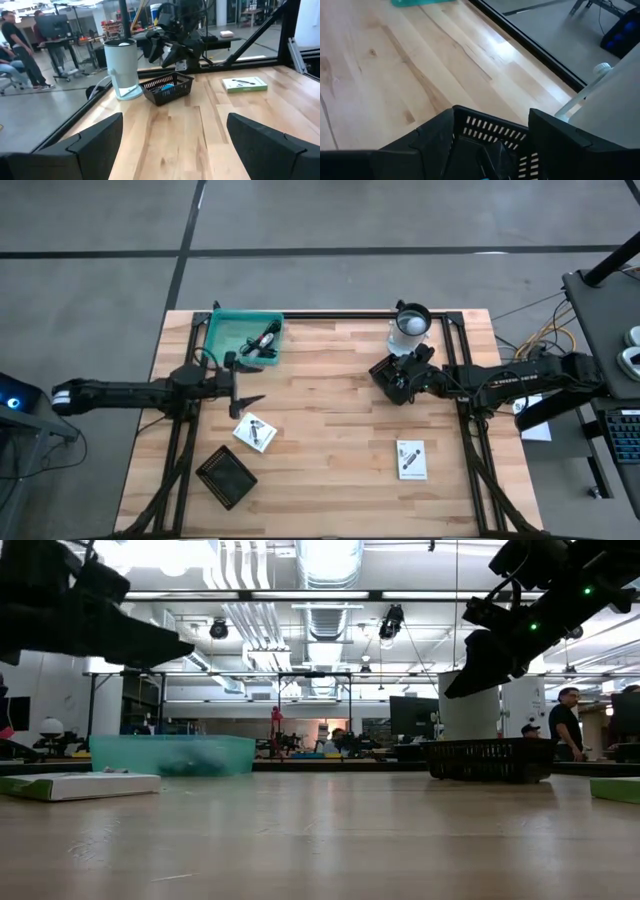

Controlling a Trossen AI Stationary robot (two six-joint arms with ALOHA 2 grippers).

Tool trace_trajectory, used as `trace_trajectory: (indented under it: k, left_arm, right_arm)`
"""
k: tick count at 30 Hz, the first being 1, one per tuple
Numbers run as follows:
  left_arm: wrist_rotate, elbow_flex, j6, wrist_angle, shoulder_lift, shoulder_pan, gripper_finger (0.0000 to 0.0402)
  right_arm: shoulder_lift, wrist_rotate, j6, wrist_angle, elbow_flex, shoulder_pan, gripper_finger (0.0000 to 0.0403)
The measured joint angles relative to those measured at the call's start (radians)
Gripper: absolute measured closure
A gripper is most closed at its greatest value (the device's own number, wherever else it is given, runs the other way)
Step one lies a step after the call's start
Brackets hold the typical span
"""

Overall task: Pick and place items into bin
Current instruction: Put the right white card reader box into the bottom black bin

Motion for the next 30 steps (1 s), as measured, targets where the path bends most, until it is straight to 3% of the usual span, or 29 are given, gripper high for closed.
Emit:
trace_trajectory:
  k: [14,26,30]
  left_arm:
    - [-0.002,-0.034,-0.054,-0.249,-0.256,0.0,0.0063]
    - [-0.001,-0.035,-0.154,-0.235,-0.278,0.0,0.0063]
    - [-0.001,-0.035,-0.157,-0.236,-0.27,0.0,0.0063]
  right_arm:
    - [0.0,0.0,0.003,0.012,-0.016,0.0,0.0165]
    - [0.0,-0.057,0.001,0.063,-0.016,0.0,0.0167]
    - [0.0,-0.187,-0.002,0.123,-0.017,0.0,0.0167]
